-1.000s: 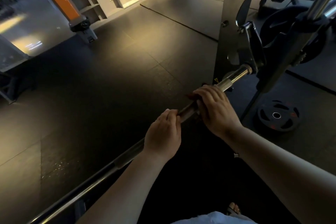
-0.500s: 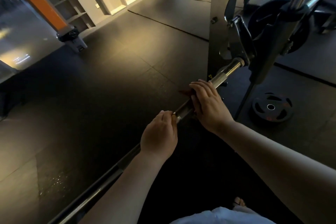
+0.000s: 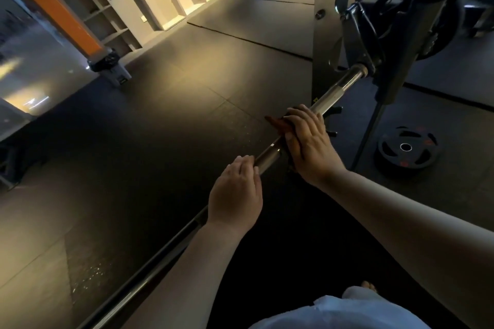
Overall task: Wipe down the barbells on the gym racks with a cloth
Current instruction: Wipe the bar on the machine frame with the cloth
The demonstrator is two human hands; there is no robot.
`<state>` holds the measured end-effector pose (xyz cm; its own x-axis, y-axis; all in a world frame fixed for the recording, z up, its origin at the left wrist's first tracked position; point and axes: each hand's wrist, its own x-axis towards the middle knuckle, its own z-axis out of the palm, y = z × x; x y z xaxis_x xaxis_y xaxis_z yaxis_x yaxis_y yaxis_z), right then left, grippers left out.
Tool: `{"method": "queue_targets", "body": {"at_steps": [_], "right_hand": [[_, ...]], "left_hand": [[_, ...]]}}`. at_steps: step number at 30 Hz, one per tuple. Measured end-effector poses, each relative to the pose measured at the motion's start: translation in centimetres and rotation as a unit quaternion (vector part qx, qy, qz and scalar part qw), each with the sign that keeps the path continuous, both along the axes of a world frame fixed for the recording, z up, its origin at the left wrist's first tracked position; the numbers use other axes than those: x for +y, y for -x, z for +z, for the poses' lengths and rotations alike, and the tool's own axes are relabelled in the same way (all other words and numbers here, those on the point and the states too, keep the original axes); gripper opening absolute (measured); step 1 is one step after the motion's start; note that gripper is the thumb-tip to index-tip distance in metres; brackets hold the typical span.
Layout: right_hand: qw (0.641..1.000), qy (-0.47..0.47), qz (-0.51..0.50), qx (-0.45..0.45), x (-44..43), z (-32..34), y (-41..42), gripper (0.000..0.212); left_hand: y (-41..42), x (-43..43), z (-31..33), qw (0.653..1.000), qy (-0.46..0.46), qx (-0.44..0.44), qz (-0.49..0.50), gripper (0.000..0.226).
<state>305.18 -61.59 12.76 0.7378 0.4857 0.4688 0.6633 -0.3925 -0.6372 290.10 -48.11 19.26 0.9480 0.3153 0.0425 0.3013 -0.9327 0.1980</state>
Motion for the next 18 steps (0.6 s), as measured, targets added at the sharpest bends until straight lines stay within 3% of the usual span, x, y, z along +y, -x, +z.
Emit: {"method": "queue_targets", "body": {"at_steps": [4,8,11,14,18], "right_hand": [[0.997,-0.057,-0.048,0.006,2.6,-1.0,4.2,0.044],[0.997,-0.044,0.031,-0.062,3.7,-2.2,6.9,0.045],[0.993,0.001,0.058,-0.105,2.3,-1.7,4.0,0.04],[0.998,-0.011,-0.009,-0.054,0.9,-0.6,1.3,0.04],[0.992,-0.103,-0.075,0.008,2.9,-1.2,3.6,0.041]], "left_hand": [[0.7,0.5,0.1,1.0,0.007,0.004,-0.01,0.047],[1.6,1.3,0.3,0.999,0.013,0.02,-0.031,0.045],[1.8,1.4,0.4,0.999,-0.007,0.022,-0.033,0.047],[1.6,1.0,0.6,0.999,-0.01,0.018,-0.028,0.046],[1.4,1.2,0.8,0.999,0.034,0.008,-0.014,0.042]]}}
